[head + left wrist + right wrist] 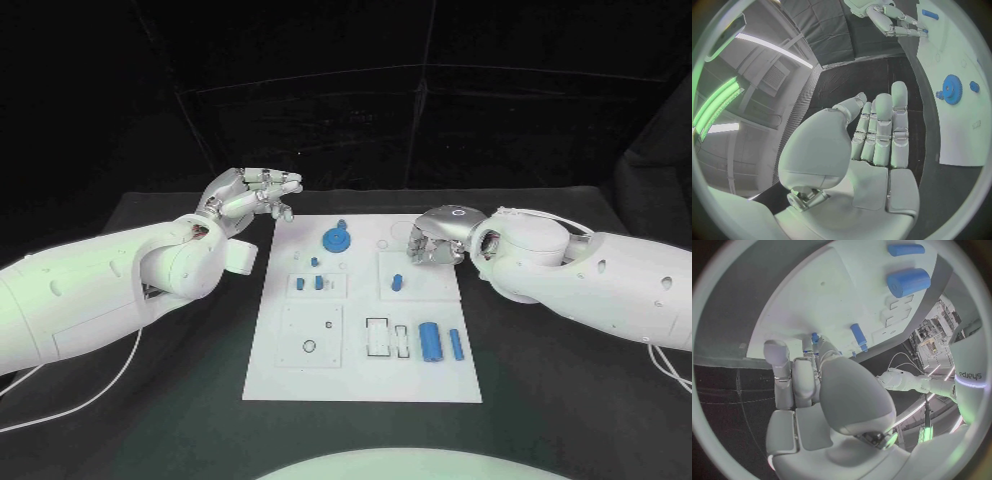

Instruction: Assemble the parts on the task board

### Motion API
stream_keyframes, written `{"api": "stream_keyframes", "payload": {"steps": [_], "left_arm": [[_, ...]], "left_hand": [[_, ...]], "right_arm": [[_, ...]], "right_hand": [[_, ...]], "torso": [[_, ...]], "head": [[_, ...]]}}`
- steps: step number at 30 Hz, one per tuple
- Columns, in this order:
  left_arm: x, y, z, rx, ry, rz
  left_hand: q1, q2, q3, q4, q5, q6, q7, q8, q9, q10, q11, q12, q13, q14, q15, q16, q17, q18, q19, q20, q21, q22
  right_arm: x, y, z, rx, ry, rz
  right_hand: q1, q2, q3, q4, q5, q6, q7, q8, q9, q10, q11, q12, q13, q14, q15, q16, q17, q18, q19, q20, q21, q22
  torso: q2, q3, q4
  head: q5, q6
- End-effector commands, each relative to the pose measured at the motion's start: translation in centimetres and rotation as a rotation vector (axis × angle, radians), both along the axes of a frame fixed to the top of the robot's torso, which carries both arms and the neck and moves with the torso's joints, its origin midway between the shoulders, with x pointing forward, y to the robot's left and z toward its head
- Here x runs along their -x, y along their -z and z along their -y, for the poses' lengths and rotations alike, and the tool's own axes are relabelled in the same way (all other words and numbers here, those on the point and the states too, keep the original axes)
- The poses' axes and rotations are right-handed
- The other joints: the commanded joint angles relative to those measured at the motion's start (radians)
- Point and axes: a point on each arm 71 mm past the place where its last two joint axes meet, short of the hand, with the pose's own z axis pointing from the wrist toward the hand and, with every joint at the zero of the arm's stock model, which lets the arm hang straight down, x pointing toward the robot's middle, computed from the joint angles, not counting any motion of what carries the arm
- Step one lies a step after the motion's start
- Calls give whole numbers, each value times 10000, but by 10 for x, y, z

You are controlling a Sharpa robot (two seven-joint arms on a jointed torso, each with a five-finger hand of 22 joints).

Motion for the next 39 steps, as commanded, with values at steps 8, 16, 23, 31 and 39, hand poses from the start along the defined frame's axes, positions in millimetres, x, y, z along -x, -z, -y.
{"api": "stream_keyframes", "payload": {"steps": [8,16,23,31,39], "left_arm": [[-1,-1,-2,175,-28,71],[-2,-1,-4,133,-69,16],[-2,0,-5,107,-93,-21],[-3,0,-6,93,-99,-47],[-3,0,-7,84,-103,-65]], "left_hand": [[-34,22,83,-25,32,-107,4,59,-18,-33,25,59,-24,-59,12,-36,-30,126,-89,-14,-83,-30],[-43,16,94,-39,31,-144,22,57,-29,-64,39,63,-33,-62,19,-36,-46,124,-83,-11,-98,-41],[-53,8,102,-53,31,-181,35,55,-39,-99,52,65,-42,-66,28,-37,-61,122,-79,-7,-112,-51],[-60,3,109,-63,31,-210,45,53,-47,-126,61,67,-49,-69,35,-36,-73,120,-76,-3,-123,-58],[-46,5,131,-90,37,-241,52,55,-55,-154,68,73,-58,-75,40,-36,-88,120,-72,0,-136,-67]], "right_arm": [[0,5,-2,319,-5,-220],[-1,6,-2,322,62,-213],[-1,6,-2,302,82,-206],[-1,6,-2,258,92,-255],[-1,7,-2,274,117,-353]], "right_hand": [[39,-173,372,-7,-62,99,-17,-121,-8,155,-7,-171,-203,345,10,88,2,-102,64,-14,107,91],[-47,-528,850,-43,-57,-123,89,-222,-39,64,95,-413,-430,328,76,104,-43,-103,17,26,127,93],[-135,-742,1163,-61,-33,-239,133,-205,-32,30,142,-499,-458,317,116,120,-59,-98,-10,65,144,103],[-249,-908,1491,-69,24,-287,153,-192,-25,33,156,-547,-457,309,134,138,-74,-95,-24,80,168,124],[-384,-1176,2095,-170,178,-291,162,-180,-18,68,165,-593,-454,297,144,163,-100,-93,-50,84,201,143]], "torso": [[-9,3,-13],[-4,-1,-2],[-7,-2,-4],[-9,-2,-8],[-7,0,-3]], "head": [[-8,-42],[-46,-59],[-60,-71],[-73,-89],[-84,-104]]}}
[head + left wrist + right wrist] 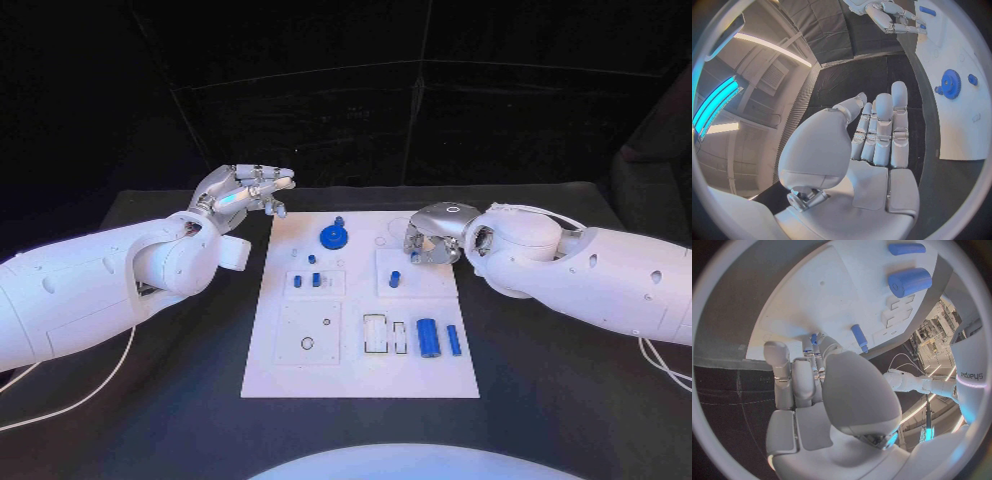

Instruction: Assemble the parts on the task board

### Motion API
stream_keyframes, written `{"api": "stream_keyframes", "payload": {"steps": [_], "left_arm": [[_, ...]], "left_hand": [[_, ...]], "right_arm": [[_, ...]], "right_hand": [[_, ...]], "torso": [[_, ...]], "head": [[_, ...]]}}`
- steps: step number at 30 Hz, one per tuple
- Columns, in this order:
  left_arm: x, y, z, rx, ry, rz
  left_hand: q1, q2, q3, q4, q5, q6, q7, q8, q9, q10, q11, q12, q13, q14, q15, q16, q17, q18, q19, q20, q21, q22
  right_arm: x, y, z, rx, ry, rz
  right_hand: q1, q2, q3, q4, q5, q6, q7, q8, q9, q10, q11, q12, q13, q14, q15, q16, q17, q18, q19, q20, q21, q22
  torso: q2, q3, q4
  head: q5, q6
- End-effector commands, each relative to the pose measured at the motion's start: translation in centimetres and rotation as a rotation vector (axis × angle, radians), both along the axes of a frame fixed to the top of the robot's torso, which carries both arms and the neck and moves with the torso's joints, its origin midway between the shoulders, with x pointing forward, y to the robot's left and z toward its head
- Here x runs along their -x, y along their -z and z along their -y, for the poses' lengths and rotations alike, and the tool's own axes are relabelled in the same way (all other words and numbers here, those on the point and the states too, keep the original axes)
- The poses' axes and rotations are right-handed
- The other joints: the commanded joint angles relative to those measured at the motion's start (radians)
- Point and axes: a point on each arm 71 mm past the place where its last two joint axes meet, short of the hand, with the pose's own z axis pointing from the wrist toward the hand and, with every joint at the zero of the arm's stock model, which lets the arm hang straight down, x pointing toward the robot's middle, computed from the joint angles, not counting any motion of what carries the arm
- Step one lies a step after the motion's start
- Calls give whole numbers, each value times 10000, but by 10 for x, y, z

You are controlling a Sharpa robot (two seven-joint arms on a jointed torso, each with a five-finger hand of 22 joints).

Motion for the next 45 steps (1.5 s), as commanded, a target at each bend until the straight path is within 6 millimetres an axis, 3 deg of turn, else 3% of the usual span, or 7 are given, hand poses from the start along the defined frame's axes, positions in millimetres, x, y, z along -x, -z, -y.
{"api": "stream_keyframes", "payload": {"steps": [1,5,13,20,45], "left_arm": [[0,-1,1,101,94,12],[0,-1,0,100,97,7],[0,-1,0,97,101,-3],[0,-1,0,98,108,-8],[0,0,-1,83,93,-25]], "left_hand": [[-48,6,46,-4,37,-59,18,55,-17,-80,-5,31,-15,-40,3,-37,-14,123,-36,37,-58,-18],[-27,3,66,-37,43,-73,22,65,-21,-95,-3,41,-20,-46,5,-36,-27,124,-32,38,-67,-24],[1,1,91,-76,52,-82,27,77,-24,-106,-1,55,-25,-51,4,-34,-40,126,-28,37,-74,-28],[19,-4,107,-106,58,-92,31,85,-26,-112,2,66,-29,-55,3,-33,-50,126,-26,37,-79,-31],[36,-15,128,-146,64,-120,47,89,-33,-131,12,78,-37,-64,6,-33,-66,126,-23,36,-85,-34]], "right_arm": [[1,5,1,181,75,-260],[1,4,1,173,103,-246],[1,2,0,142,131,104],[2,0,-1,-39,101,387],[14,-11,0,-829,5,1101]], "right_hand": [[-45,-161,296,-44,101,-62,-6,5,11,46,52,-59,-7,295,70,39,-25,-92,-19,47,53,13],[-138,-288,650,-124,169,-37,-7,15,16,83,51,-66,-4,293,64,60,-26,-91,-28,45,78,35],[-133,-334,1411,-415,99,254,-80,99,48,392,-34,42,23,308,-9,129,13,-119,48,-21,242,258],[-727,-563,2384,-792,267,523,-140,84,48,615,-95,52,23,320,-58,214,30,-151,105,-72,428,486],[-1100,-580,2658,-945,274,736,-196,113,64,785,-162,82,35,339,-99,284,72,-189,197,-109,571,714]], "torso": [[-1,2,6],[-3,-4,7],[-5,-1,7],[-1,-2,2],[-10,-5,10]], "head": [[-6,-4],[-5,-8],[-8,-13],[-18,-17],[-62,19]]}}
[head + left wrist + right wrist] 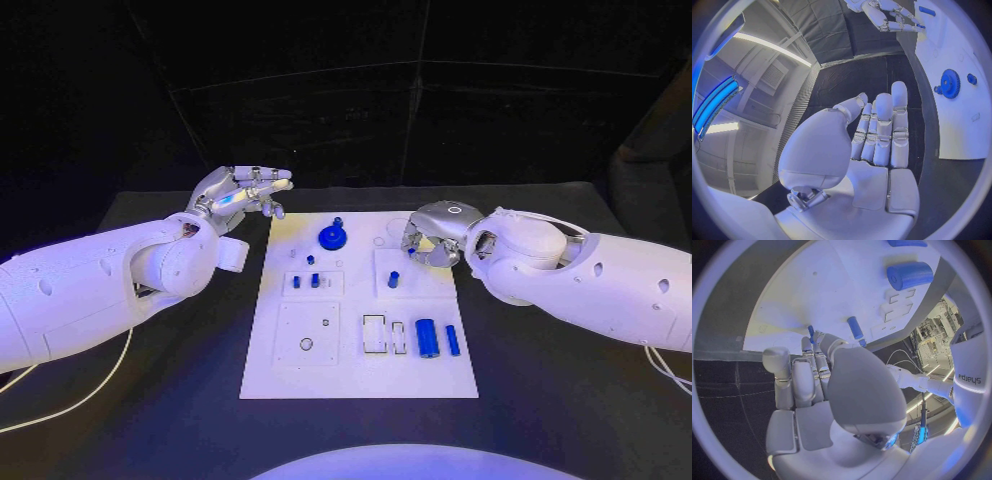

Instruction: Assemble the parts on the task board

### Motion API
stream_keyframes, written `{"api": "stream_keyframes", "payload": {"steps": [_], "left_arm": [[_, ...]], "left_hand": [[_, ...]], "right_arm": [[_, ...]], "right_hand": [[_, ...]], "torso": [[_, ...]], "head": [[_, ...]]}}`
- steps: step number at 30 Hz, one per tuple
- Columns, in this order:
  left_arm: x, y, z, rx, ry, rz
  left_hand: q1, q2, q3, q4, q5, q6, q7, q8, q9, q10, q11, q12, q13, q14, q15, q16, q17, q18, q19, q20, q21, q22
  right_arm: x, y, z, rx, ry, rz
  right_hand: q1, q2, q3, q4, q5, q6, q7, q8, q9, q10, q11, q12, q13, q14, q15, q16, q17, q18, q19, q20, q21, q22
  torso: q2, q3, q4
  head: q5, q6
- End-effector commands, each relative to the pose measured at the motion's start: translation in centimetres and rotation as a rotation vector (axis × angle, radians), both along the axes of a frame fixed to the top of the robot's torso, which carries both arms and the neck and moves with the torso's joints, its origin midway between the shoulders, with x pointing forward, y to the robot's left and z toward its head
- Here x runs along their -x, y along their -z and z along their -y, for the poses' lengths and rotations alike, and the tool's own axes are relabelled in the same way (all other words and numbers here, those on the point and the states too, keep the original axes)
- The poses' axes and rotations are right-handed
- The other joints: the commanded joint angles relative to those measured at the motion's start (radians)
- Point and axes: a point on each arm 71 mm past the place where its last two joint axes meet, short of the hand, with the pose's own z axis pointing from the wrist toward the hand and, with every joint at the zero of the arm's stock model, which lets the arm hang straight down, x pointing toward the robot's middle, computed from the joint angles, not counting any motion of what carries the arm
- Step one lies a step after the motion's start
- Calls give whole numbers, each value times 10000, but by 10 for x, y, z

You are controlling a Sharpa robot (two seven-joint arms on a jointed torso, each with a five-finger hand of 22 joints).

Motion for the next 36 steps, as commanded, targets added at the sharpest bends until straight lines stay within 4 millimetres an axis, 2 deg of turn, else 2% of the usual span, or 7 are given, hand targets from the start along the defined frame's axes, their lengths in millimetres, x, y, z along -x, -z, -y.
{"api": "stream_keyframes", "payload": {"steps": [1,10,15,20,24,30,36], "left_arm": [[0,-1,0,84,77,26],[0,-1,-1,71,47,29],[0,-1,0,80,53,45],[0,-1,1,90,53,71],[0,-2,1,92,42,88],[0,-2,1,98,44,103],[0,-2,3,116,86,108]], "left_hand": [[36,-15,19,-37,64,-86,11,51,-15,-58,15,39,-13,-64,6,-33,-15,127,-23,36,-47,-12],[36,-15,19,-37,64,-86,11,51,-15,-58,15,39,-13,-64,6,-33,-15,127,-23,36,-47,-12],[36,-15,19,-37,64,-86,11,51,-15,-58,15,39,-13,-64,6,-33,-15,127,-23,36,-47,-12],[36,-15,19,-37,64,-86,11,51,-15,-58,15,39,-13,-64,6,-33,-15,127,-23,36,-47,-12],[36,-15,19,-37,64,-86,11,51,-15,-58,15,39,-13,-64,6,-33,-15,127,-23,36,-47,-12],[36,-15,19,-37,64,-86,11,51,-15,-58,15,39,-13,-64,6,-33,-15,127,-23,36,-47,-12],[42,-11,35,-57,67,-95,20,59,-17,-65,21,51,-17,-68,9,-32,-26,126,-21,37,-50,-13]], "right_arm": [[3,-6,1,-267,26,368],[20,-16,4,-713,-90,432],[31,-26,-5,-1275,-481,737],[43,-37,-19,-2072,-1072,1148],[49,-42,-29,-2558,-1442,1323],[52,-44,-45,-3075,-1817,1169],[54,-35,-61,-3414,-2144,803]], "right_hand": [[-87,16,44,-8,19,80,14,48,9,85,4,32,8,339,-98,51,10,-189,89,0,24,18],[-110,0,59,-32,17,93,7,47,9,94,-2,31,8,342,-102,60,15,-194,105,-4,45,51],[-118,-14,84,-65,23,103,2,44,9,102,-8,29,8,350,-107,83,42,-203,130,-8,78,107],[-128,-33,126,-116,43,108,3,34,5,104,-8,19,5,357,-111,103,60,-221,176,-14,136,205],[-140,-39,159,-146,65,104,9,23,1,100,-3,10,2,358,-110,107,57,-225,188,-17,151,226],[-152,-39,183,-164,83,101,15,16,-2,95,2,2,0,358,-108,109,54,-227,193,-17,159,235],[-189,-40,245,-211,117,83,33,-8,-10,69,18,-26,-6,357,-98,116,50,-229,197,-14,169,240]], "torso": [[-6,-6,8],[-17,-10,-10],[-12,-11,7],[-12,-19,32],[-13,-11,35],[-7,-35,10],[2,-31,14]], "head": [[-11,15],[15,29],[23,71],[100,89],[270,85],[531,69],[778,5]]}}
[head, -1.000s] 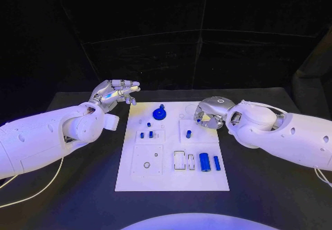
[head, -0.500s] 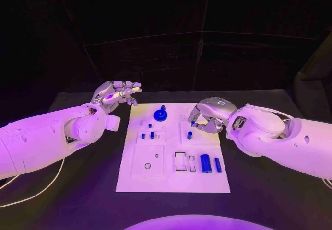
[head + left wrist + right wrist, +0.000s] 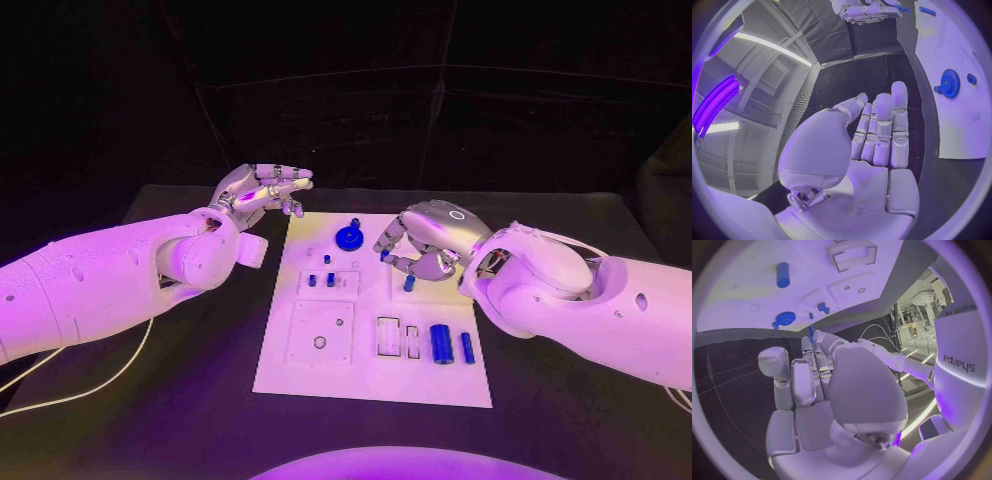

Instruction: Assemble the parts on the task board

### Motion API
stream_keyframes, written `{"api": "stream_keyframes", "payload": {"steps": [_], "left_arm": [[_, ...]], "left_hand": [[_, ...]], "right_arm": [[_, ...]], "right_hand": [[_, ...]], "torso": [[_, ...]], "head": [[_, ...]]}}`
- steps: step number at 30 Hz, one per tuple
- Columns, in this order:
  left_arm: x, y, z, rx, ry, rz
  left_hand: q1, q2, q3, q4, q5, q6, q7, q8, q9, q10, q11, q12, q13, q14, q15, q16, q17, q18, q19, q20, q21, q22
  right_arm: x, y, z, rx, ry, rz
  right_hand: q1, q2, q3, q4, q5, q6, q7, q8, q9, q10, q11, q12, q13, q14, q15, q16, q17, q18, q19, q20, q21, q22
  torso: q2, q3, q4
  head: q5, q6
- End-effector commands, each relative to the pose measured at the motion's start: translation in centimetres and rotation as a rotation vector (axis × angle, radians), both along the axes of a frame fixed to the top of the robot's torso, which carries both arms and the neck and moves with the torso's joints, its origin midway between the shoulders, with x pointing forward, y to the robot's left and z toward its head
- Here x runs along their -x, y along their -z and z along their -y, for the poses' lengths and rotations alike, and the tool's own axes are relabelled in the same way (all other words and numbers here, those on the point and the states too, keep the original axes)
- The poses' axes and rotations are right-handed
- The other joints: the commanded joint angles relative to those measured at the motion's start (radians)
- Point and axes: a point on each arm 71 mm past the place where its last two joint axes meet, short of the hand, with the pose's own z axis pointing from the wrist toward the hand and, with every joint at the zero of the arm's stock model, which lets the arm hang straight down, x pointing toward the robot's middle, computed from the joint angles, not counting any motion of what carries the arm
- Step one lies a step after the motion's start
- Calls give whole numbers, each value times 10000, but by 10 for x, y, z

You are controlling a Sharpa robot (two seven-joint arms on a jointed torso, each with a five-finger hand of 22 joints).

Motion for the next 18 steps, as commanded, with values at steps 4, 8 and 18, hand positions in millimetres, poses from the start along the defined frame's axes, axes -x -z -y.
{"api": "stream_keyframes", "payload": {"steps": [4,8,18], "left_arm": [[0,-2,2,105,71,110],[0,-2,3,110,88,107],[0,-2,7,136,158,103]], "left_hand": [[42,-11,18,-40,67,-61,-15,60,-14,-65,21,51,-16,-68,9,-32,-10,127,-21,37,-50,-16],[42,-11,18,-40,67,-61,-15,60,-14,-65,21,51,-16,-68,9,-32,-10,127,-21,37,-50,-16],[43,-8,23,-46,68,-61,-14,65,-14,-65,22,57,-17,-69,10,-31,-14,127,-20,37,-51,-16]], "right_arm": [[7,20,-15,-619,-543,-401],[11,33,-26,-630,-789,-613],[19,62,-47,-389,-1218,-1250]], "right_hand": [[-121,-21,81,-39,62,22,24,-19,-10,24,59,-26,0,355,-18,45,10,-70,58,-9,50,18],[-126,-20,95,-51,68,15,28,-25,-12,17,63,-33,-1,356,-16,50,15,-70,58,-7,52,18],[-159,-24,124,-77,78,-9,44,-41,-18,-8,78,-53,-4,353,-5,50,5,-68,48,-1,45,-1]], "torso": [[5,16,-17],[10,14,-5],[9,8,-5]], "head": [[393,-158],[634,-281],[931,-499]]}}
